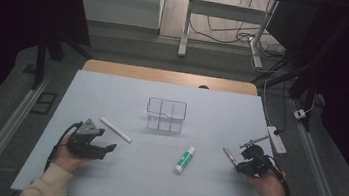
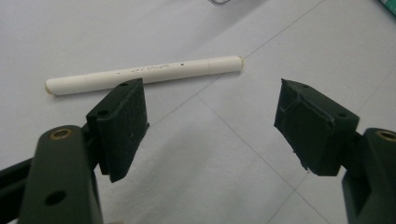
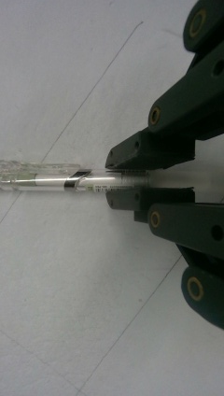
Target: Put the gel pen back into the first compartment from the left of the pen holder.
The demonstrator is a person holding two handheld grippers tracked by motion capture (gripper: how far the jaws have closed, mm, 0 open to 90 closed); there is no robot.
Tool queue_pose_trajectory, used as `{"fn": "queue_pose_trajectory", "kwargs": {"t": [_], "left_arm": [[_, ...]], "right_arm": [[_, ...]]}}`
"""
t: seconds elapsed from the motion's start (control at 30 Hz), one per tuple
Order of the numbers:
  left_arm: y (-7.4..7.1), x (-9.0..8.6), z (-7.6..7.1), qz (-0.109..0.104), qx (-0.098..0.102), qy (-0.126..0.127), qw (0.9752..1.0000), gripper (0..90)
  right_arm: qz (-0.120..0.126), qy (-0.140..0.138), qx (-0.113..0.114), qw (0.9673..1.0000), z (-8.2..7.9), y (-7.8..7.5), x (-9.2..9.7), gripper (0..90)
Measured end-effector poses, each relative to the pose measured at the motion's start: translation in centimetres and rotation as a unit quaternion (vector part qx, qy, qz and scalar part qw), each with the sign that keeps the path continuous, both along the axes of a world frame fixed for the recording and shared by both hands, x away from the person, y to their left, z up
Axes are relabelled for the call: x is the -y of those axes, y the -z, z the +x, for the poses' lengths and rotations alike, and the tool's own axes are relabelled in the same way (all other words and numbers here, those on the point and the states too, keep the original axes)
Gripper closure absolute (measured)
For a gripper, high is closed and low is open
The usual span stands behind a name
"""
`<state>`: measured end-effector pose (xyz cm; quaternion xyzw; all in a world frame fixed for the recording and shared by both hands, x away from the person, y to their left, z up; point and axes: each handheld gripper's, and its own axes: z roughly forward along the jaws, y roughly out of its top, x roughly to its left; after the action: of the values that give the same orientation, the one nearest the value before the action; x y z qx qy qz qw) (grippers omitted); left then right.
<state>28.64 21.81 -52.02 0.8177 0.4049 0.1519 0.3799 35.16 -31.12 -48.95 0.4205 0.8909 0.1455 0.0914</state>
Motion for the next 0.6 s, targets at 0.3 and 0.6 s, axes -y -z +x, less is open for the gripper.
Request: {"fn": "queue_pose_trajectory", "kwargs": {"t": [0.3,0.6], "left_arm": [[0.0,-0.1,0.0,0.0,0.001,-0.002,1.0,25.6],[0.0,-0.1,0.0,0.0,0.002,-0.001,1.0,25.7]], "right_arm": [[0.007,-0.003,0.01,0.9999,0.0,-0.2,0.3,79.0],[0.038,0.002,0.037,0.9986,-0.1,-1.3,0.9,79.0]]}}
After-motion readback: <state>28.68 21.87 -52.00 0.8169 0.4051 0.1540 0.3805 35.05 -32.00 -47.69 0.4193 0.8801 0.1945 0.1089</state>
